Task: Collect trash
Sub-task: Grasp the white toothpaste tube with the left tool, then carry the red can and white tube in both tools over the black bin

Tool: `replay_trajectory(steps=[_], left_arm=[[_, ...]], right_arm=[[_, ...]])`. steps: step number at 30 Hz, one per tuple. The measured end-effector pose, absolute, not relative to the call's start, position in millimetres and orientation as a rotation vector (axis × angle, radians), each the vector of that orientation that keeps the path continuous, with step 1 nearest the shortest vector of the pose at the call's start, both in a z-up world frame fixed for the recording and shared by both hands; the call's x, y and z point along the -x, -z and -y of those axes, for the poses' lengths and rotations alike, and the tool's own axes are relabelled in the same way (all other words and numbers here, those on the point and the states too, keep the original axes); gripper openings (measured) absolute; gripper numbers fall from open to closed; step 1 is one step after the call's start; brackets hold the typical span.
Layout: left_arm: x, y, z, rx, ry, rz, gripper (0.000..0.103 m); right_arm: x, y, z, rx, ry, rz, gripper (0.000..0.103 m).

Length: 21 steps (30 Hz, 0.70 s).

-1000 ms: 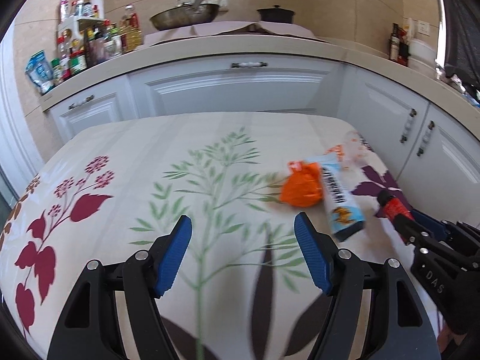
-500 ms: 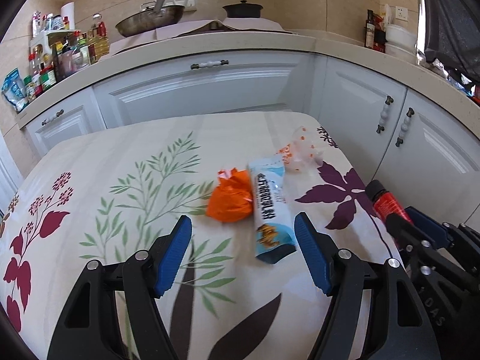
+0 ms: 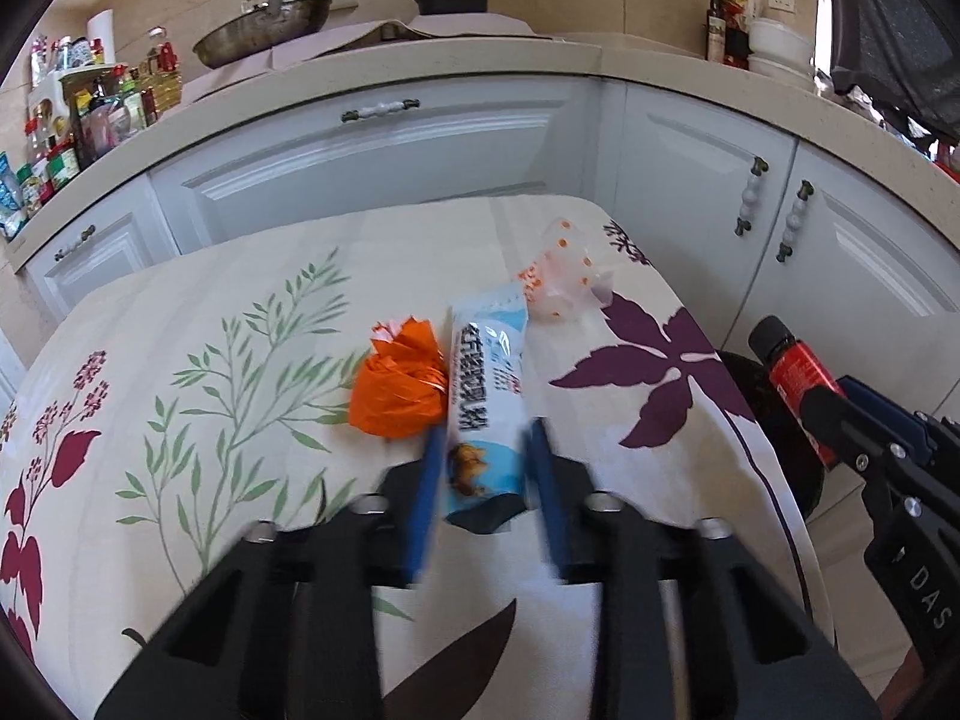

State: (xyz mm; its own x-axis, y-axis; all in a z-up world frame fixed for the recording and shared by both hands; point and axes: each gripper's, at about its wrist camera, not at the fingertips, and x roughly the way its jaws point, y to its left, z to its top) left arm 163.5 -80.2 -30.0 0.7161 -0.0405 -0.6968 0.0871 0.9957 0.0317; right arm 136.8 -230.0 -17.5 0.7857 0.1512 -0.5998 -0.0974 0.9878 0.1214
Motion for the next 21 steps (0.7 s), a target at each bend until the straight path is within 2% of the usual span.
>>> replay_trajectory(steps=[2, 7, 21], left_arm=[[-162.1, 28.5, 80.2, -0.058, 0.081, -0.761, 0.014], [-155.5, 22.2, 81.0, -0.063, 0.09, -0.722, 0.008], [-142.8, -0.3, 68.5, -0.048, 0.075, -0.659, 0.006]], right_arm=[[-136.4, 17.1, 230.5, -0.086, -0.132, -0.649, 0.023], [-134.7, 15.6, 230.9, -0.084, -0.133, -0.64, 0.023], [-128.3, -1.5, 221.7, -0.065, -0.141, -0.591, 0.023]])
